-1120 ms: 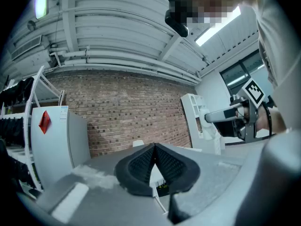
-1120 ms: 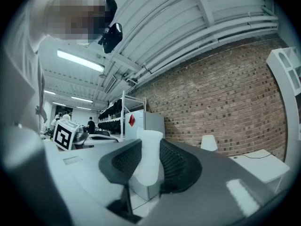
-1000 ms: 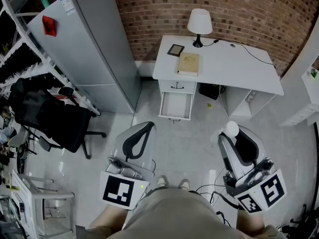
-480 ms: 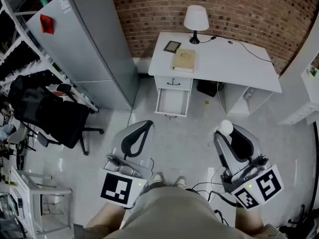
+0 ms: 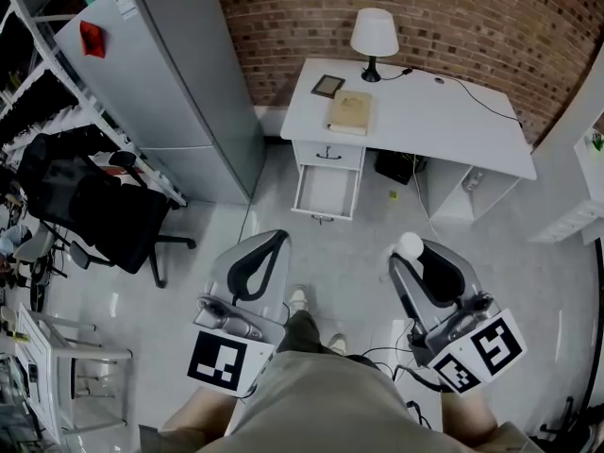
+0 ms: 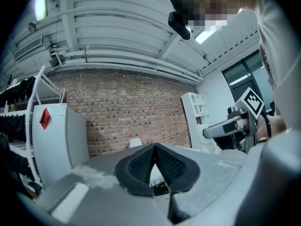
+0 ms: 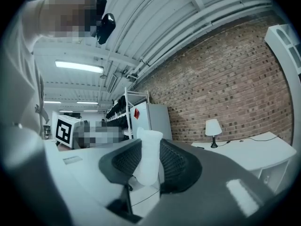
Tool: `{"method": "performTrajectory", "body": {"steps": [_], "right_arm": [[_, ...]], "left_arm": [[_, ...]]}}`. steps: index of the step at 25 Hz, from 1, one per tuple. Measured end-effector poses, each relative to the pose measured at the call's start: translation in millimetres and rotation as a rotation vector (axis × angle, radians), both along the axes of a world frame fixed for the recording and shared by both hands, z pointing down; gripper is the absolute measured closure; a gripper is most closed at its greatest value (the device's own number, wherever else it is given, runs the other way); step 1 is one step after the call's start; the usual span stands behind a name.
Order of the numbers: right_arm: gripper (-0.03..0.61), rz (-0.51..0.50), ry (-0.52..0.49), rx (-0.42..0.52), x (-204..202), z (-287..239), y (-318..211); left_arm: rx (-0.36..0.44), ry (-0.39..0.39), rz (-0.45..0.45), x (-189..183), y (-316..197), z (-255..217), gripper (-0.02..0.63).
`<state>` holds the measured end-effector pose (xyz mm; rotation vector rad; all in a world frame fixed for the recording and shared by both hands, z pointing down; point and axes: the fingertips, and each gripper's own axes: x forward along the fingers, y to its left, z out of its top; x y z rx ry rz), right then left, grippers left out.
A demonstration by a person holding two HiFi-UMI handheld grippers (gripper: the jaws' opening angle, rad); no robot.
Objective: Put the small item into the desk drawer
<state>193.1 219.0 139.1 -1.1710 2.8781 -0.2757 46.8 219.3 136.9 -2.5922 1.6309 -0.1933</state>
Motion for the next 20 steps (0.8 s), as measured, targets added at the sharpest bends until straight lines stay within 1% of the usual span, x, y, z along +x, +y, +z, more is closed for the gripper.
{"method": "performTrajectory", "body": {"steps": [4, 10, 15, 20], "right_arm": [[0.453, 0.006, -0.007, 0.002, -2, -1, -5], [0.453, 0.007, 0.000, -0.014, -16, 8, -29], [0.453, 0.014, 0.014, -0.043, -31, 20, -64], [0.453, 0.026, 0.023, -0.082, -54, 35, -112]], "left_arm": [[-0.001, 0.005, -0.004, -3, -1, -1, 0.611], [-0.009, 0.009, 0.000, -16, -24, 6, 0.611], [-0.028, 0.020, -0.002, -33, -60, 17, 0.611], [-0.055, 0.028, 0.004, -54, -112, 30, 0.611]]}}
